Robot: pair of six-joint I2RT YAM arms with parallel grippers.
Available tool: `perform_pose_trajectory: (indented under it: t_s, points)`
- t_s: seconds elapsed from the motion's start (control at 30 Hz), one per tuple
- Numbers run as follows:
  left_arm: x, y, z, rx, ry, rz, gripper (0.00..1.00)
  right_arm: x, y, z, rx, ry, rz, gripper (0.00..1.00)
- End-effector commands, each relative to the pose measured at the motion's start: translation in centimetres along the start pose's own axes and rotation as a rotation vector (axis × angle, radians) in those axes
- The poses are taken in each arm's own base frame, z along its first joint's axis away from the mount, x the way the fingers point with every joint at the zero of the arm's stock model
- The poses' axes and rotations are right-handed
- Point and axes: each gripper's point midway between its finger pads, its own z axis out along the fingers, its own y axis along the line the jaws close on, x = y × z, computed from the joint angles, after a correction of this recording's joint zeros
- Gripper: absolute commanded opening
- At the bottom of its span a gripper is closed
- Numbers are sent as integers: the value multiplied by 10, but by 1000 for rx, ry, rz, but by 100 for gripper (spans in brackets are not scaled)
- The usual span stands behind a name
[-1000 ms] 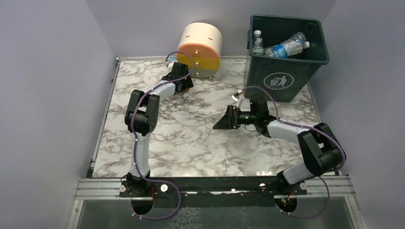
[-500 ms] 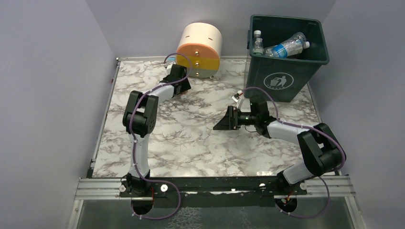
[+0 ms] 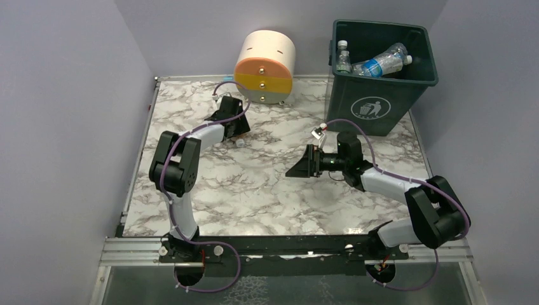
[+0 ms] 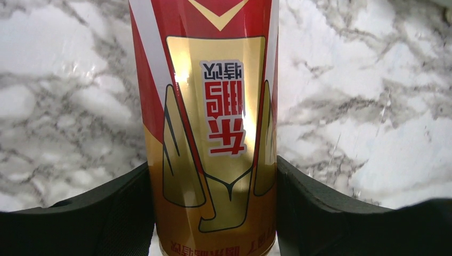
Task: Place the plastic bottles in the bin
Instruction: Pick up the plastic bottle at the center of the board.
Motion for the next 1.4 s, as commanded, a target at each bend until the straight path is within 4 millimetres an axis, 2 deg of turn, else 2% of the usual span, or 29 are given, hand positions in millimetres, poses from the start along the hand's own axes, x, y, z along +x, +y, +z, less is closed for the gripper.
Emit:
perform_pose_trajectory:
  t_s: [0.0, 0.1, 0.13, 0.27, 0.53, 0.73, 0.97, 1.13, 1.37]
  points:
    - [-2, -15, -39, 108, -18, 3, 58, -2, 18, -2, -26, -33, -36, 100]
    - [4, -22, -62, 163, -17, 13, 58, -2, 28, -6, -29, -46, -46, 99]
    - [0, -27, -77, 193, -35, 14, 58, -2, 31, -8, -33, -52, -47, 99]
    - [5, -35, -118, 261, -51, 37, 58, 3, 43, -17, -42, -75, -53, 100]
    - [8, -40, -199, 387, -84, 51, 58, 13, 62, -33, -40, -102, -66, 99]
    - [10, -45, -254, 507, -95, 39, 59, 11, 75, -42, -33, -111, -99, 100]
    - [22, -55, -288, 623, -49, 43, 59, 8, 89, -51, -32, -116, -141, 100]
    - [19, -64, -313, 706, -50, 59, 60, 5, 101, -56, -33, -108, -181, 99]
    - [22, -74, -344, 820, -30, 64, 61, 0, 114, -52, -98, -94, -157, 99]
